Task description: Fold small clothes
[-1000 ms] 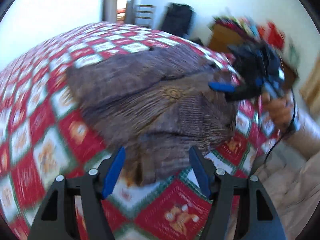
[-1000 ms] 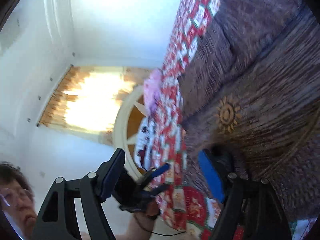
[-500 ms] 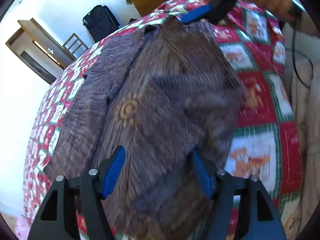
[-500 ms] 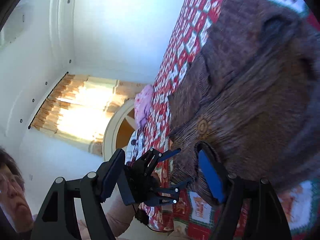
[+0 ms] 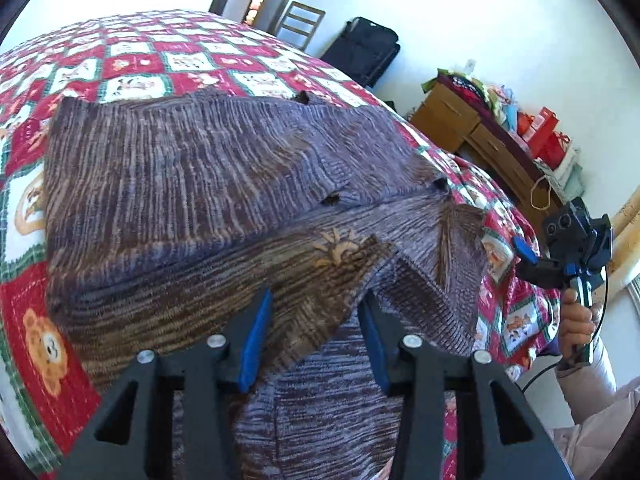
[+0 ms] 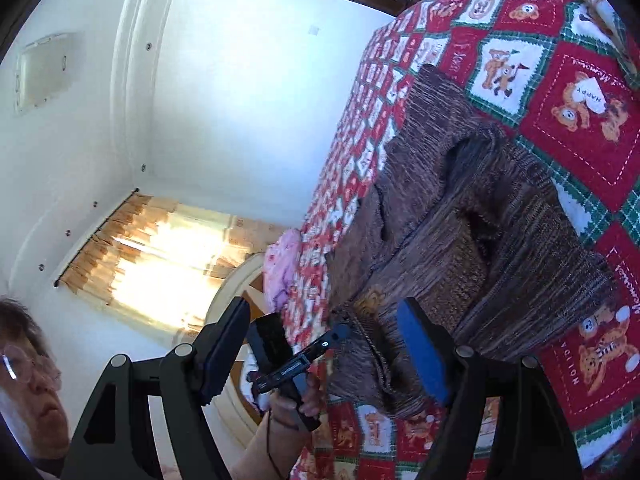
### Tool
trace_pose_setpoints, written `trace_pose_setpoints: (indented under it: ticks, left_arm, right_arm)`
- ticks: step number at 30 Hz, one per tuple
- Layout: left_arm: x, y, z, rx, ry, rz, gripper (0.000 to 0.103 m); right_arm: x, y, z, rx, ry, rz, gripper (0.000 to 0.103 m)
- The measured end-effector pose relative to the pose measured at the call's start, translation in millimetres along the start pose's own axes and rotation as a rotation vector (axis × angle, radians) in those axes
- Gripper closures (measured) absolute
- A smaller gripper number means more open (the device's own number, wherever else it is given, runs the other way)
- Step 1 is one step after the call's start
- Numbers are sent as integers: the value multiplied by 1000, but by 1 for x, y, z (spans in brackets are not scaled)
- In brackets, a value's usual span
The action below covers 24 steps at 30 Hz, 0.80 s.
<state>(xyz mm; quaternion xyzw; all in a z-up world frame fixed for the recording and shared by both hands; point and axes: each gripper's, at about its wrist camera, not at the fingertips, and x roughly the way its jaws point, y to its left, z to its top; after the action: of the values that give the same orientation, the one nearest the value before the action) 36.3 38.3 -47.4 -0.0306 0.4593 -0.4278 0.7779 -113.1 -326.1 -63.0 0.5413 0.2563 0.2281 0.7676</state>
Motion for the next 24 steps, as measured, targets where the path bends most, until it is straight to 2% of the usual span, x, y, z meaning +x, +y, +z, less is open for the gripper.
trace_pose_setpoints:
  ticks: [5,8,12,15,19,24]
  left_arm:
    - [5,19,20,-124,-25,-15,50]
    - [9,24,27,-164,-20,7,50]
    - [10,10,24,-65,1,48,49]
    - [14,4,23,-29,10,34,49]
    - [18,13,27,-67,6,-18,49]
    - [19,27,34,-181,2,-67,49]
  right_arm:
    - [-2,3,3,-11,-24,2,26]
    - [-4,5,2,-25,-30,-15,26]
    - [-11,3,3,-27,-47,-27,26]
    - [-16,5,6,-65,-61,-87,26]
    - [-23,11,16,-129,-84,-157,26]
    - [-24,25,26,-304,-87,-386,26]
